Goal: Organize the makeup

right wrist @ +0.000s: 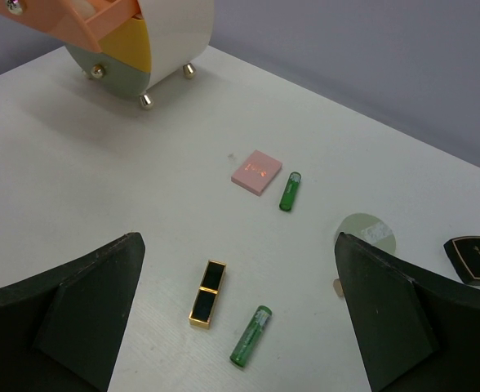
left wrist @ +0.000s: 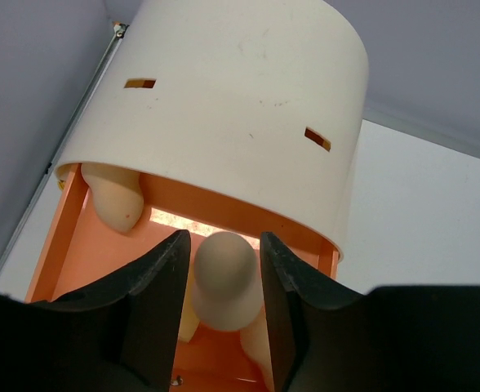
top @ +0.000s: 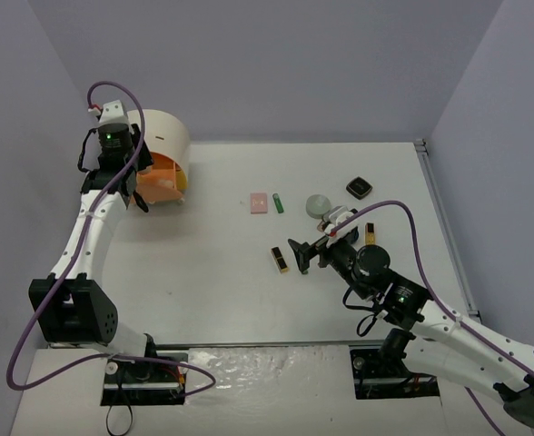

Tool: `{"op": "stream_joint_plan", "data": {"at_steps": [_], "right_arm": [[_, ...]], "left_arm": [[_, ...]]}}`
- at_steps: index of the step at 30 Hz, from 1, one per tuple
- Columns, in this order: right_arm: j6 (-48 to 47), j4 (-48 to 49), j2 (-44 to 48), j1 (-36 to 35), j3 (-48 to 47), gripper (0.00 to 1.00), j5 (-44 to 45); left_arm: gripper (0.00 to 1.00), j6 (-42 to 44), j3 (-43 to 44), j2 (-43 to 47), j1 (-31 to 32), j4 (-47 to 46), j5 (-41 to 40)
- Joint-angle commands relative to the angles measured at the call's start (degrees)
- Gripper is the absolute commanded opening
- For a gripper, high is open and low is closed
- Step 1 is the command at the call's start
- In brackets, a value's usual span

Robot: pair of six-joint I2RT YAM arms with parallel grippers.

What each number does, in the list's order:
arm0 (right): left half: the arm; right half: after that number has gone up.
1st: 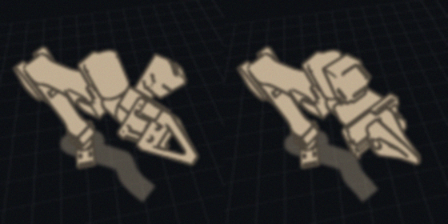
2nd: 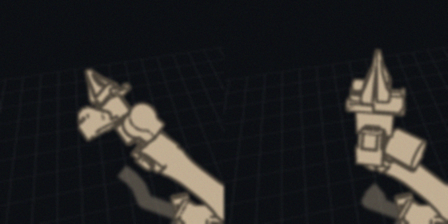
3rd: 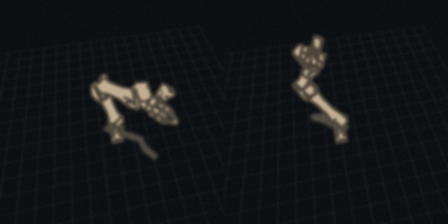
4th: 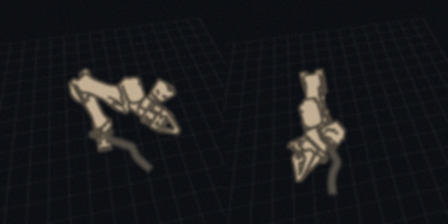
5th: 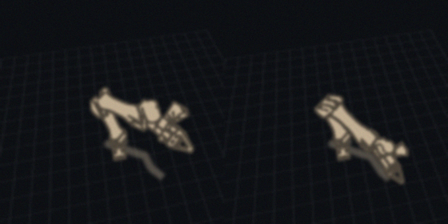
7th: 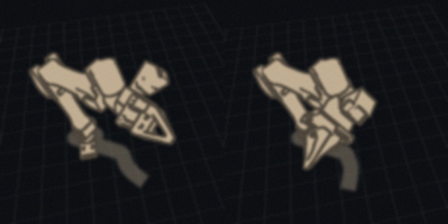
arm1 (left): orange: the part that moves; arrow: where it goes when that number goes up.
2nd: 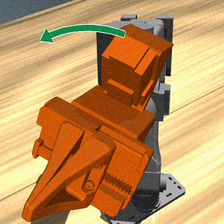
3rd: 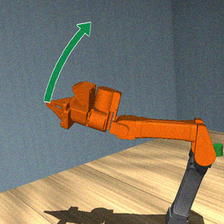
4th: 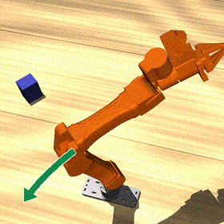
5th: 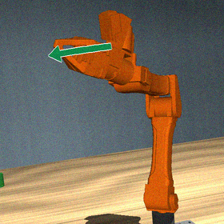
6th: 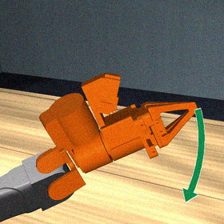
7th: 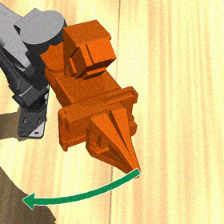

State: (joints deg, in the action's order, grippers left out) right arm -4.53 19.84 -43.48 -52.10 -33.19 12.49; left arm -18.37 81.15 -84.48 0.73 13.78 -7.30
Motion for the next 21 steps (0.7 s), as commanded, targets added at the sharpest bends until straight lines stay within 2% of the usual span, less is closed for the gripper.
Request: {"op": "stream_joint_plan", "data": {"at_steps": [1,8,14,17,21], "right_arm": [[-0.5,3.5,0.7,0.3,-0.3,1.0,1.7],[-0.5,3.3,0.7,0.3,-0.3,1.0,1.8],[-0.2,2.9,1.8,0.3,-0.7,1.0,2.0],[0.0,2.7,2.5,0.3,-0.7,1.0,2.0],[0.1,2.5,2.9,0.3,-0.6,1.0,2.0]], "left_arm": [[0.4,0.0,0.4,0.9,-0.4,-4.4,0.4],[0.49,-0.3,0.9,2.1,-0.5,-3.2,0.1],[0.54,-0.8,2.4,7.6,-0.5,0.1,1.8],[0.6,-1.7,0.9,12.1,-0.5,3.7,1.4],[0.61,-1.6,-4.0,16.9,-0.5,8.0,1.0]]}}
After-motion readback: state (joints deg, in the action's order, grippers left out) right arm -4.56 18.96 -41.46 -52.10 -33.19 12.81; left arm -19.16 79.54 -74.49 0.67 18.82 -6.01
